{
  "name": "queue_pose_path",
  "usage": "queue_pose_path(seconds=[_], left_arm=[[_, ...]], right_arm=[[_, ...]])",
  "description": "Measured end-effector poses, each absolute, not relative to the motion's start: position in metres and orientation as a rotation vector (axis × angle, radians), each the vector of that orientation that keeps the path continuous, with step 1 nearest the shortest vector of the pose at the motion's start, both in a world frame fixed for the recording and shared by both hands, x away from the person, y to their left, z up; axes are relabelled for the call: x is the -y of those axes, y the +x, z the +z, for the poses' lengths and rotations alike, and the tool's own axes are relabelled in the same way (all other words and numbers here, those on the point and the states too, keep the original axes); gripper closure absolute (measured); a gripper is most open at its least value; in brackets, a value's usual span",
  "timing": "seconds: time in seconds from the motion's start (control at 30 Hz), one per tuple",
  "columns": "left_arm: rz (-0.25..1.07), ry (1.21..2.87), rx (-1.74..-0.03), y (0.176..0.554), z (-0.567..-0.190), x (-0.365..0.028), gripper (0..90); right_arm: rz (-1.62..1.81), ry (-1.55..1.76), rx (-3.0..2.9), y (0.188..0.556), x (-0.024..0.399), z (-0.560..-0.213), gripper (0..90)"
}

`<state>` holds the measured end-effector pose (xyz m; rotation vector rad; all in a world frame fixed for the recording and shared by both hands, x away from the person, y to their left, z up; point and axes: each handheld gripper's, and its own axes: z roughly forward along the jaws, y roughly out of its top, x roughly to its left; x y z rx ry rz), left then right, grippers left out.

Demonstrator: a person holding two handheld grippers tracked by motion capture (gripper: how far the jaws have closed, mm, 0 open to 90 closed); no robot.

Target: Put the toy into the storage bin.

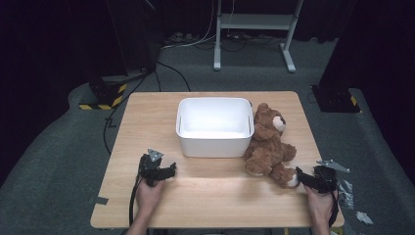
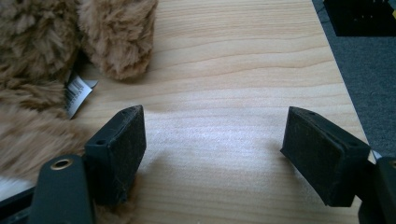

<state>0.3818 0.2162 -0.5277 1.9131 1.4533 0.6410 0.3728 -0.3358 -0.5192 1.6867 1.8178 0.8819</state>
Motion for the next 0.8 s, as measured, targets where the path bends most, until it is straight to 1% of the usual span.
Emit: queue_pose_path(seconds=[0.2,0.37,0.8], left_arm=[[0.641,1.915,-1.456,0.382,-0.527,-0.216,19.3],[0.641,1.913,-1.454,0.382,-0.528,-0.216,19.3],[0.641,1.916,-1.456,0.382,-0.527,-0.216,19.3]], right_arm=[[0.901,1.676,-1.818,0.368,0.336,-0.518,21.6],[0.939,1.66,-1.806,0.363,0.337,-0.518,24.8],[1.002,1.654,-1.782,0.358,0.339,-0.516,24.8]])
